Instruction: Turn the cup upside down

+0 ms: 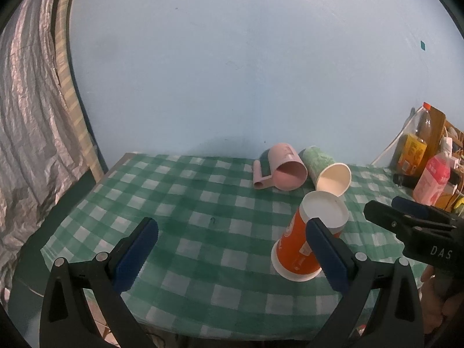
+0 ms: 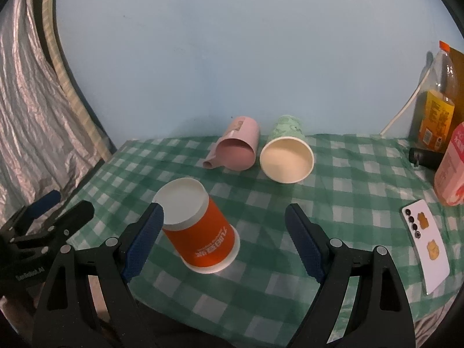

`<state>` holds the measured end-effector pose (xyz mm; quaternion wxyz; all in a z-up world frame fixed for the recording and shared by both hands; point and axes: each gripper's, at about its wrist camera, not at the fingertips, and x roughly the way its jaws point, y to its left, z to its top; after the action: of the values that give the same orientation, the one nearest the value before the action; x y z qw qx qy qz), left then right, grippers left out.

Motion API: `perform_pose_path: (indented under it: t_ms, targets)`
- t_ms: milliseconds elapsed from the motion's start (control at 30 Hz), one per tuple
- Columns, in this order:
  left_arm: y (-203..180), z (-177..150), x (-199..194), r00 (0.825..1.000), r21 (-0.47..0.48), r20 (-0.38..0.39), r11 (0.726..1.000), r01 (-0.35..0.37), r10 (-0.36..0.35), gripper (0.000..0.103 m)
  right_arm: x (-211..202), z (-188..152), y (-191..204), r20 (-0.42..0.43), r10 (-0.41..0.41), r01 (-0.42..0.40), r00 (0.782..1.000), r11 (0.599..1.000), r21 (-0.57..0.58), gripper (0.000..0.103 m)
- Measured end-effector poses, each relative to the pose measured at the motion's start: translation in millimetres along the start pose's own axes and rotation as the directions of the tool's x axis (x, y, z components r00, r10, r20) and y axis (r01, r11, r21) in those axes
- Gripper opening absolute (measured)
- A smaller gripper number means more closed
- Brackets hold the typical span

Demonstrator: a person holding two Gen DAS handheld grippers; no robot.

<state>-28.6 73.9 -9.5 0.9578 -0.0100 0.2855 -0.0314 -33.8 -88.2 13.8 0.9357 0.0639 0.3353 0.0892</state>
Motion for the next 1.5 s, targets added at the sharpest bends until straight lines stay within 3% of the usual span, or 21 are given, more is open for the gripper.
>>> perform_pose_path:
  t_ms: [1500]
  targets:
    - [11, -5, 1, 1.000, -0.018, -0.031, 1.000, 0.003, -0.003, 0.103, 4, -4, 1, -0.012, 0.007, -0.007, 1.000, 1.000, 0.000, 0.085]
